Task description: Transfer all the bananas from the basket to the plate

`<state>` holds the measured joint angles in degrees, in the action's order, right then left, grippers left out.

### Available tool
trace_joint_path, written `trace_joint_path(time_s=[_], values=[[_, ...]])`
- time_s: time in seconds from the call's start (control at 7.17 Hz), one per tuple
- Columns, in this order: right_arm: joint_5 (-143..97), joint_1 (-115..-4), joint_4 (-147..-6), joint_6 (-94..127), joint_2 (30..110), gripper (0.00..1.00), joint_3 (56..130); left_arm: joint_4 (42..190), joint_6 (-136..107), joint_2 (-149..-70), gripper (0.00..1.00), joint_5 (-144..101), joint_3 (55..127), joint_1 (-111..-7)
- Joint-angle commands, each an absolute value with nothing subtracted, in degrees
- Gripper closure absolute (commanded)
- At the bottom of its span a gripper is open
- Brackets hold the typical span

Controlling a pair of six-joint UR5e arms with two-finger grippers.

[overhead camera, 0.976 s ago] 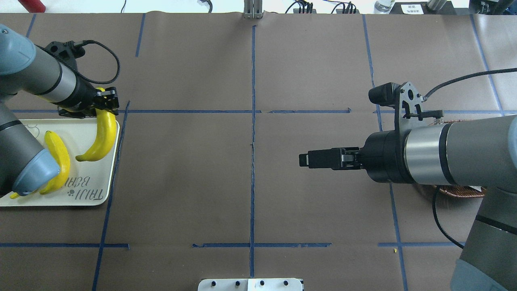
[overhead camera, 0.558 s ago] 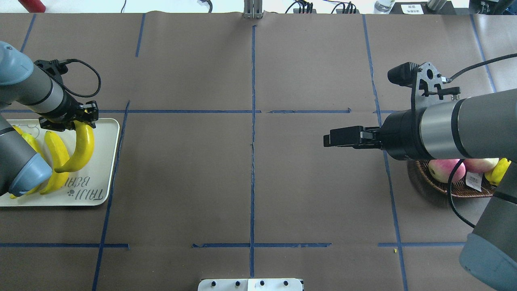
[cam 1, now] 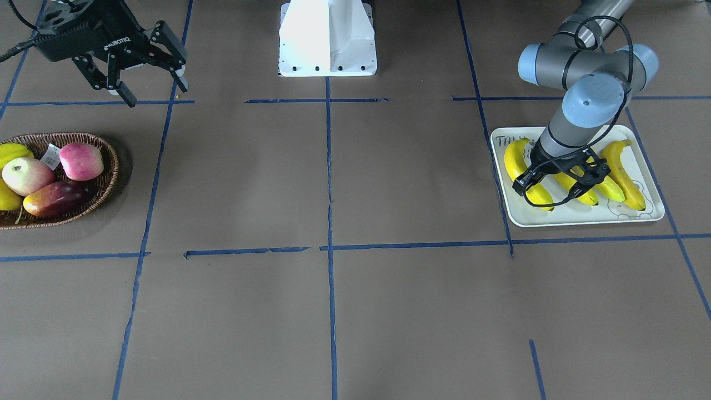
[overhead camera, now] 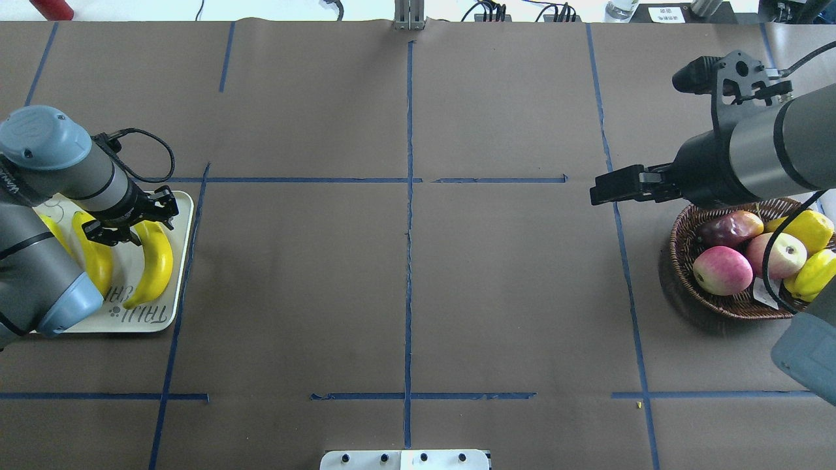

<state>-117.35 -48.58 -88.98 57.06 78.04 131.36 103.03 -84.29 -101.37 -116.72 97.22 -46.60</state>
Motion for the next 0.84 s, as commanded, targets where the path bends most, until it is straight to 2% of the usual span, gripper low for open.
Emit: trace_joint_path(time_s=[0.0, 0.42, 0.56, 0.7], values=[[-123.5, -55.9, -91.1, 52.0, 78.2, 0.0, 127.3, 105.8, -75.7, -98.9, 0.0, -117.0, 98.3, -48.1], [-124.9, -69.7, -104.5, 18.9, 79.0, 0.0, 121.7, 104.8, -51.2, -95.6, 0.0, -121.9, 100.9, -63.0], [-130.3, -75.4, -104.2, 12.5, 79.6, 0.0, 116.5, 102.1, -44.0, -95.7, 0.0, -130.9, 99.4, -72.1], [-134.0, -80.9, -104.0, 3.4, 81.1, 0.0, 112.1, 101.3, -34.4, -95.0, 0.0, -133.8, 98.4, -76.8]])
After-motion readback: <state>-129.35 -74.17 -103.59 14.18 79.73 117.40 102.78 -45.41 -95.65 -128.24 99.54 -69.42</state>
